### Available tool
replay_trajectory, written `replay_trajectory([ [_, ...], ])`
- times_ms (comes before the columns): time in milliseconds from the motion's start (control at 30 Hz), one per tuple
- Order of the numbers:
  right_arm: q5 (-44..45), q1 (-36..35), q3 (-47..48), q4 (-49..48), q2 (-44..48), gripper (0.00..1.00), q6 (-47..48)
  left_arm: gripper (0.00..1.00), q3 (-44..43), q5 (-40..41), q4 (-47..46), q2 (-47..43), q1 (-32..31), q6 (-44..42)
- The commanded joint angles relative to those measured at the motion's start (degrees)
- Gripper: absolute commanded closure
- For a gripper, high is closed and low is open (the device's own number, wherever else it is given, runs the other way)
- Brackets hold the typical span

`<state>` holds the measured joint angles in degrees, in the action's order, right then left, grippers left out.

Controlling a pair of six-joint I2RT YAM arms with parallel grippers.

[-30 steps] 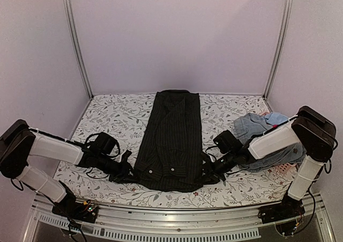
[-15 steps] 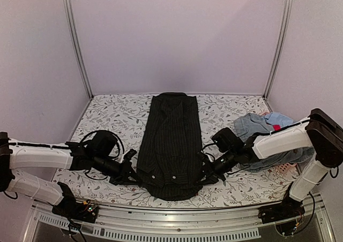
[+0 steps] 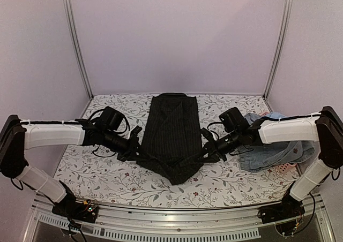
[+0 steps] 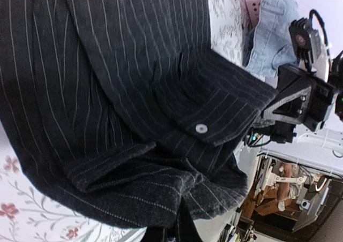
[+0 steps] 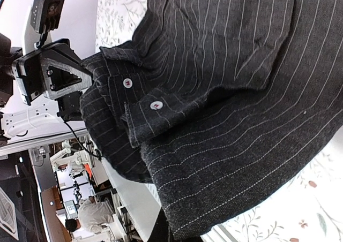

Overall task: Fold and stack the mixed laundry pile
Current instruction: Fold the rectangle-folded shirt at the center of the board.

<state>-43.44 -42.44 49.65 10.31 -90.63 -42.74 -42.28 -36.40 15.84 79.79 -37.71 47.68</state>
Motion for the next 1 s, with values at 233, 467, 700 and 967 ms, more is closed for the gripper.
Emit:
replay_trajectory([
  [233,0.21,11.55,16.23,1.03,-11.87,1.00,5.99,1.00,-23.11,-4.61,2.85,19.56,12.72,-11.92],
  [467,-0.62,16.22,29.63,1.24,-24.41,1.00,7.60,1.00,-38.00,-6.10,3.82,34.03,17.84,-14.19],
  [700,-0.53,18.10,40.06,1.35,-34.80,1.00,7.33,1.00,-49.99,-6.63,5.14,45.34,20.42,-16.49],
  [967,0.05,19.83,43.61,-0.59,-39.97,1.00,5.94,1.00,-57.77,-5.37,3.83,51.99,20.77,-15.68],
])
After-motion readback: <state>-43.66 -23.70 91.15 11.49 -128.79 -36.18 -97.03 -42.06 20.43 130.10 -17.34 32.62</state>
